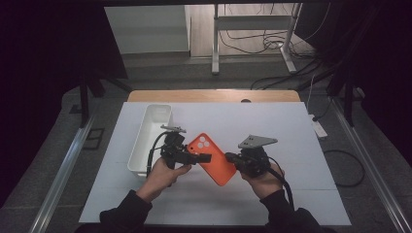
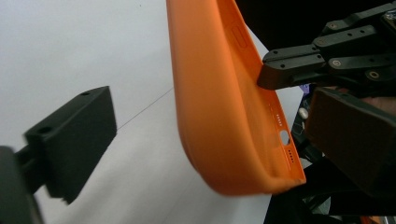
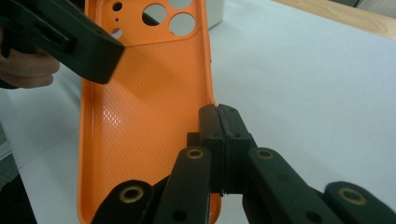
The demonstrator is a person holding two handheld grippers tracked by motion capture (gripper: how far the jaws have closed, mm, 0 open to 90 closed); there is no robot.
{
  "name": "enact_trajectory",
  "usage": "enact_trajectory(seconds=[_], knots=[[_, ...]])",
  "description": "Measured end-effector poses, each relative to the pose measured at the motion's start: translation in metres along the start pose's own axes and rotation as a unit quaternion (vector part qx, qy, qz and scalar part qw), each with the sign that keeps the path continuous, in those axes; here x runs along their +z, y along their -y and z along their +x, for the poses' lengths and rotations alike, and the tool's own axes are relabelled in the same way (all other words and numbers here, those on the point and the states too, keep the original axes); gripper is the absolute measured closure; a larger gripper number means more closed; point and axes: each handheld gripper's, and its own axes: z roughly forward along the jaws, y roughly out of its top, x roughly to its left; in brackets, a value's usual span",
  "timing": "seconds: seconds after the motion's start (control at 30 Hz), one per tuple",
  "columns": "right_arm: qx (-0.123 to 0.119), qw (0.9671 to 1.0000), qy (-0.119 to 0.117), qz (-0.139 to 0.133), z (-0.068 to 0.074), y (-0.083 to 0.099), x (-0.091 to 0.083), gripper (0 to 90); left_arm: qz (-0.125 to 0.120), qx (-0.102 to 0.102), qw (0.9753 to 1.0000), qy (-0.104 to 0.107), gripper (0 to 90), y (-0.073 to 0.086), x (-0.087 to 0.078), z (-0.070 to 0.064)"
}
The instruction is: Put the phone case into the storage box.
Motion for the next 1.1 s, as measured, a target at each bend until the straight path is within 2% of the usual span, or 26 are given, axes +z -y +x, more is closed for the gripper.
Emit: enact_trajectory(seconds=[0.1,0.17,0.23,0.27,0.3,0.37,0.4,0.43,0.53,0.67,0.73,0.77,0.83,0.9,1.1], knots=[[-0.001,1.0,-0.001,-0.001,0.0,0.0,0.0,89.0,0.0,-0.004,1.0,0.005,7.6,0.0,0.001,0.001],[-0.002,1.0,0.0,-0.001,0.001,0.0,0.0,89.0,0.002,-0.009,0.9999,0.008,14.3,0.001,0.002,0.001],[-0.002,1.0,-0.001,0.0,0.002,0.0,0.0,89.0,0.001,-0.016,0.9998,0.014,21.6,0.001,0.001,0.002],[-0.002,1.0,-0.001,-0.001,0.002,0.0,0.0,89.0,-0.001,-0.022,0.9995,0.023,26.1,0.002,0.0,0.003],[-0.003,1.0,-0.001,0.0,0.002,0.0,0.0,89.0,-0.003,-0.028,0.9992,0.028,33.8,0.002,0.0,0.004],[-0.004,1.0,-0.002,0.0,0.002,0.0,0.001,89.0,-0.007,-0.04,0.9981,0.048,43.6,0.003,-0.001,0.006],[-0.004,1.0,-0.002,0.0,0.002,0.0,0.001,89.0,-0.007,-0.04,0.9981,0.048,49.4,0.003,-0.001,0.006],[-0.005,1.0,-0.002,0.0,0.002,0.0,0.001,89.0,-0.008,-0.044,0.9974,0.056,49.4,0.003,-0.002,0.007],[-0.007,1.0,-0.002,0.001,0.003,0.001,0.002,89.0,-0.011,-0.054,0.996,0.07,62.9,0.004,-0.002,0.008],[-0.01,0.9999,0.001,0.003,0.004,0.001,0.002,89.0,-0.012,-0.067,0.9936,0.09,76.1,0.004,-0.002,0.009],[-0.01,0.9999,0.0,0.002,0.004,0.001,0.003,88.9,-0.016,-0.077,0.9921,0.098,79.6,0.005,-0.003,0.01],[-0.01,1.0,-0.001,0.002,0.004,0.001,0.003,88.9,-0.016,-0.077,0.9921,0.098,81.4,0.005,-0.003,0.01],[-0.01,1.0,-0.001,0.0,0.004,0.001,0.003,88.8,-0.018,-0.087,0.9901,0.108,83.1,0.006,-0.003,0.012],[-0.012,0.9999,-0.003,0.002,0.004,0.002,0.003,88.7,-0.017,-0.089,0.9896,0.111,84.2,0.006,-0.003,0.013],[-0.012,0.9998,-0.016,0.004,0.004,0.003,0.004,83.4,-0.016,-0.073,0.9919,0.102,85.2,0.005,-0.006,0.01]])
